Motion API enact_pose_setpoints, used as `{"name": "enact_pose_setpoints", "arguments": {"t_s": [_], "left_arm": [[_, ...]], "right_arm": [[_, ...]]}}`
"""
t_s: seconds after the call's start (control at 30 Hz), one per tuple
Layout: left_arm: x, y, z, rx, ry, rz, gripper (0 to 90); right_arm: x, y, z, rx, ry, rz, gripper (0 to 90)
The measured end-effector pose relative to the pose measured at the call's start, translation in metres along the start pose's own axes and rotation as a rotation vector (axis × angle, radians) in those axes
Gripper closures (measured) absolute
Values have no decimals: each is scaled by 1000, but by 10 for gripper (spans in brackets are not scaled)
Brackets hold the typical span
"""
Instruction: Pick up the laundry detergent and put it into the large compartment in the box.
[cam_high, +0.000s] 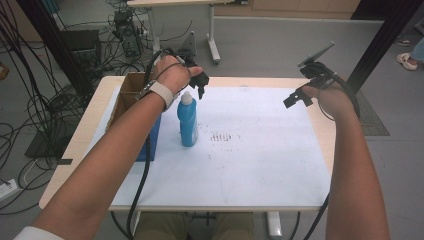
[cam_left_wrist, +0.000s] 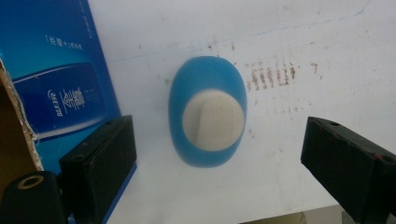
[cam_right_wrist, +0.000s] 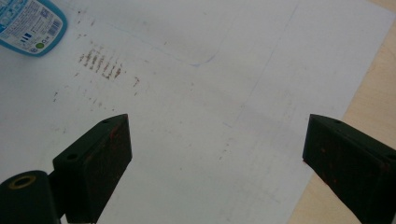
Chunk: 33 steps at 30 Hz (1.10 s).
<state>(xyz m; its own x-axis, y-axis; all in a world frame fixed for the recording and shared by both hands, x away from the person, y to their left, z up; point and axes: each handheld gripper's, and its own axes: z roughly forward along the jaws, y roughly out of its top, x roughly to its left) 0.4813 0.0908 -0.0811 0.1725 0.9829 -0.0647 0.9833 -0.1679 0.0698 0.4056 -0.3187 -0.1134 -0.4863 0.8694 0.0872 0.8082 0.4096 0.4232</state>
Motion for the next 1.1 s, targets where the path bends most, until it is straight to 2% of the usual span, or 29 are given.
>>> {"name": "enact_pose_setpoints", "arguments": {"t_s": [0.6,0.8,1.1], "left_arm": [[-1,-2,5,-18,-4,-4,100],[0,-1,14,-9,-11,-1,89],[-2,-1,31,-5,-3,36,86]], "right_arm": [[-1,-2,2,-1,4,0,77],[-2,-4,4,0,7,3,77],[-3,-5,7,3,11,7,77]]}}
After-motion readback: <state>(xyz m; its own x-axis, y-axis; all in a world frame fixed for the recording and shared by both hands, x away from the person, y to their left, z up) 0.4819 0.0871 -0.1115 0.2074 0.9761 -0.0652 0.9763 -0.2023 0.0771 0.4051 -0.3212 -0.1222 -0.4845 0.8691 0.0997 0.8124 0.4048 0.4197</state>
